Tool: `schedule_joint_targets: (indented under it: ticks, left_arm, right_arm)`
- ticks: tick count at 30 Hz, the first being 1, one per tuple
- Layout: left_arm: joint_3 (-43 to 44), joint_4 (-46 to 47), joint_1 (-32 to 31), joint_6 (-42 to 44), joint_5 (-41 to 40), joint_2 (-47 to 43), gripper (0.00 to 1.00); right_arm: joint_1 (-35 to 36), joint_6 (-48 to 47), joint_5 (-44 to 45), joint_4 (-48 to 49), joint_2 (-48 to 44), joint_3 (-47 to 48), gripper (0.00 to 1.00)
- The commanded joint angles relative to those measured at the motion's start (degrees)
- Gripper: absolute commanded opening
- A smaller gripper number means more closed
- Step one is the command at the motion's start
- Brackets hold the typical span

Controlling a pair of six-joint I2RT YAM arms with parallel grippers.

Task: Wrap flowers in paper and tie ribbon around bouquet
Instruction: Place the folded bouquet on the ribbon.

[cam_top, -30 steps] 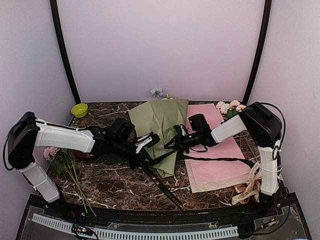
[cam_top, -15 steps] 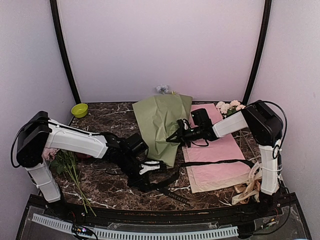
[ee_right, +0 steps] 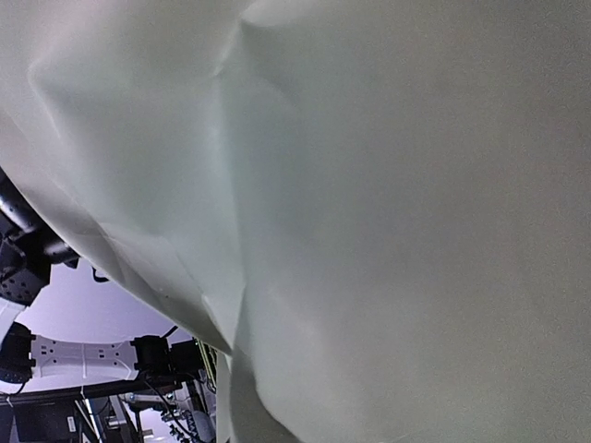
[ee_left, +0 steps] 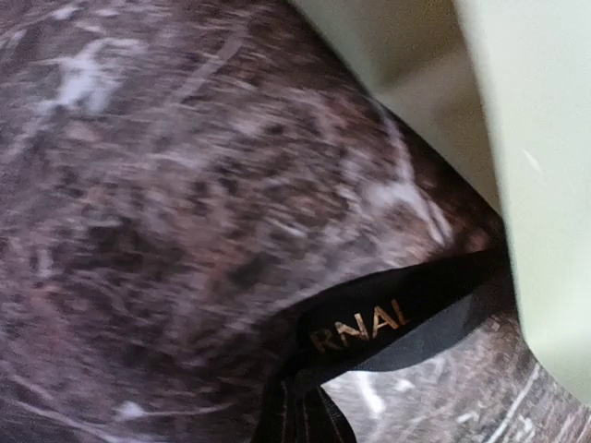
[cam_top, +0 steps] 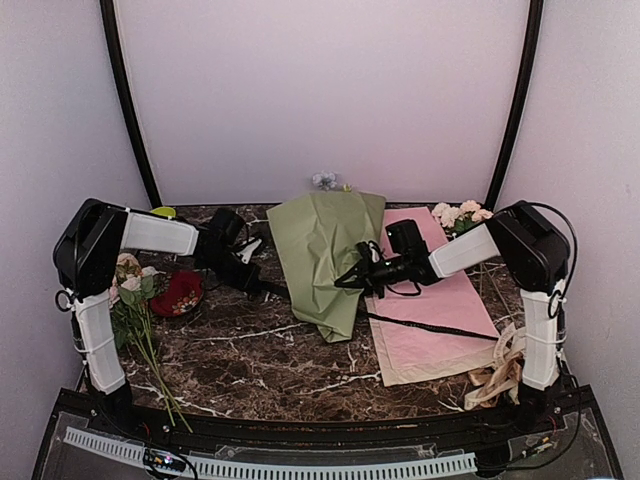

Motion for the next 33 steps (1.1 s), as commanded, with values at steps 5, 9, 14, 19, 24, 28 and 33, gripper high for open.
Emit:
schedule_joint_targets:
  ticks: [5,9,14,19,24,28,33]
  left_arm:
    - [1.8,-3.2,5.4,-2.5,-18.7,-4.2,0.00]
    - [1.4,-4.0,7.7,-1.6,-27.4,-10.7,0.00]
    - [1.4,-2.5,7.9,2.4,-32.9,-20.7,0.00]
    - [-2.4,3.4,7.7,8.3,-25.9,-32.3,0.00]
    - [-7.5,9.0,-1.5,19.2,-7.8,-39.3,0.00]
    - [-2.5,11.6,-4.5,12.0,1.2,-32.5,0.00]
    - [7.9,14.2,-6.3,2.2,5.7,-16.3,0.00]
  right_arm:
    - [0.6,-2.2,0.7,2.2,-2.9,-4.4,0.00]
    - [1.8,-5.5,2.2,-2.3,-2.5,-3.3,0.00]
    - [2.4,-6.6,2.6,-3.5,-1.7,-2.5,0.00]
    - [2.5,-6.4,2.3,-3.0,-1.0,-2.6,0.00]
    - [2.9,-5.9,1.7,-2.6,0.4,-1.9,0.00]
    - [3.0,-5.9,2.0,-2.8,0.8,-1.5,0.00]
    - [3.5,-5.9,3.0,-3.1,0.8,-1.7,0.00]
